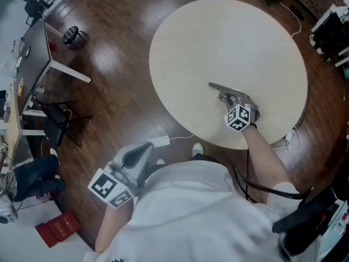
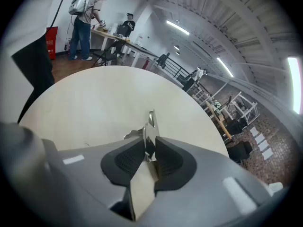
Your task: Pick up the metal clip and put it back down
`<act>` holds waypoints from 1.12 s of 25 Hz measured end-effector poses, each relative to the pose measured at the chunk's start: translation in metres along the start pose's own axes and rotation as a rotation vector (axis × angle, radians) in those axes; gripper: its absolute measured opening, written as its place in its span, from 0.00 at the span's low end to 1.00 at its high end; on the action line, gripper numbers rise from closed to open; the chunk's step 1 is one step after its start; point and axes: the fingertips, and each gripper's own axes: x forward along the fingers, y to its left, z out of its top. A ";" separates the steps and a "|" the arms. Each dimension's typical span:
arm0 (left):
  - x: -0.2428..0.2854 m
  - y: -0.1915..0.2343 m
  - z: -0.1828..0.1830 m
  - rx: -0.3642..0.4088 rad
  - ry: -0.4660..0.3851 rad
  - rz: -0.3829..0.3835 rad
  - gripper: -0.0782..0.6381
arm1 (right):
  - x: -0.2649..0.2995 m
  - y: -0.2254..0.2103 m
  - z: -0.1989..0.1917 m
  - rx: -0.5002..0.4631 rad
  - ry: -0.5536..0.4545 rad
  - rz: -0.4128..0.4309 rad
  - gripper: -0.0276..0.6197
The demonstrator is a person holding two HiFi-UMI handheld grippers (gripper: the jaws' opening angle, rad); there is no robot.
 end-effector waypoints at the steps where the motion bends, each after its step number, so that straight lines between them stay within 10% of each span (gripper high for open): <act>1: 0.001 0.002 0.002 -0.002 -0.005 0.001 0.11 | -0.001 -0.006 0.001 -0.008 -0.004 -0.020 0.14; 13: -0.008 0.023 0.020 0.019 -0.060 -0.023 0.11 | -0.050 -0.053 0.030 0.056 -0.042 -0.119 0.05; 28: -0.101 0.070 0.014 0.085 -0.124 -0.134 0.11 | -0.200 -0.021 0.225 0.010 -0.165 -0.204 0.05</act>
